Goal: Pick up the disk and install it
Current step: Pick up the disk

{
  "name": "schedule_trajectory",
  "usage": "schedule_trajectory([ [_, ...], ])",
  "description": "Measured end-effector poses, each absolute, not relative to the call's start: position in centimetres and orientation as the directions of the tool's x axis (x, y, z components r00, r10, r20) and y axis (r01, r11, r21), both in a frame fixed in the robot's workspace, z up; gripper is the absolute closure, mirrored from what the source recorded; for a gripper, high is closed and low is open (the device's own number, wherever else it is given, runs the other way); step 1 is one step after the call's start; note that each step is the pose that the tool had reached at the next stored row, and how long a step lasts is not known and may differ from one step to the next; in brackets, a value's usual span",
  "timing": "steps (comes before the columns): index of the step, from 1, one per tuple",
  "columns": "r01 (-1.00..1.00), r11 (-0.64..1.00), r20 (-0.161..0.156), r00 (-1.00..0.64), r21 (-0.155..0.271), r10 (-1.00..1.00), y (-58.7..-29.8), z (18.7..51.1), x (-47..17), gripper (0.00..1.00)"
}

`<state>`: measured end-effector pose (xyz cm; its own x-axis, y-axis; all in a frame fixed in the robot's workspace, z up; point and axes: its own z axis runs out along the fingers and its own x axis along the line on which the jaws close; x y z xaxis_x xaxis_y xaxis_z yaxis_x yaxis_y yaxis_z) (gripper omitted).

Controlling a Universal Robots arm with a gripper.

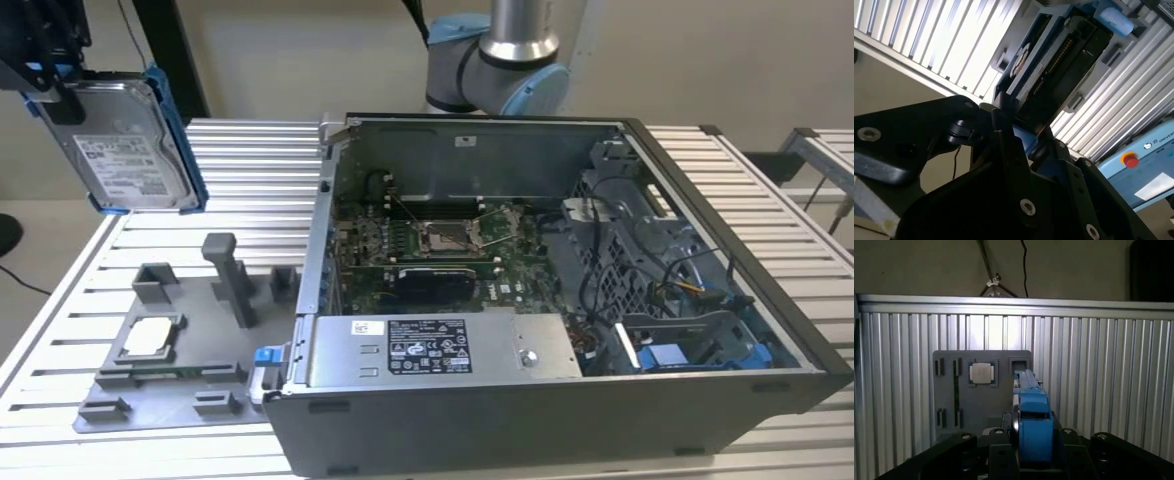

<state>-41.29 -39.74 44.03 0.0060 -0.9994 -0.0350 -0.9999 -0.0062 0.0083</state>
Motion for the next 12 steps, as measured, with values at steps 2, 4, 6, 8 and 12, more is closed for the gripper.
schedule_trajectory([
  [2, -1.0, -0.006, -0.035, 0.006, 0.008, -0.999, -39.7, 44.6, -41.3, 1.0],
  [4, -1.0, -0.006, -0.035, 0.006, 0.008, -0.999, -39.7, 45.3, -41.3, 1.0],
  [6, -1.0, -0.006, -0.035, 0.006, 0.008, -0.999, -39.7, 46.0, -41.3, 1.0],
  [8, -1.0, -0.006, -0.035, 0.006, 0.008, -0.999, -39.7, 46.6, -41.3, 1.0],
  [12, -1.0, -0.006, -0.035, 0.006, 0.008, -0.999, -39.7, 47.8, -41.3, 1.0],
])
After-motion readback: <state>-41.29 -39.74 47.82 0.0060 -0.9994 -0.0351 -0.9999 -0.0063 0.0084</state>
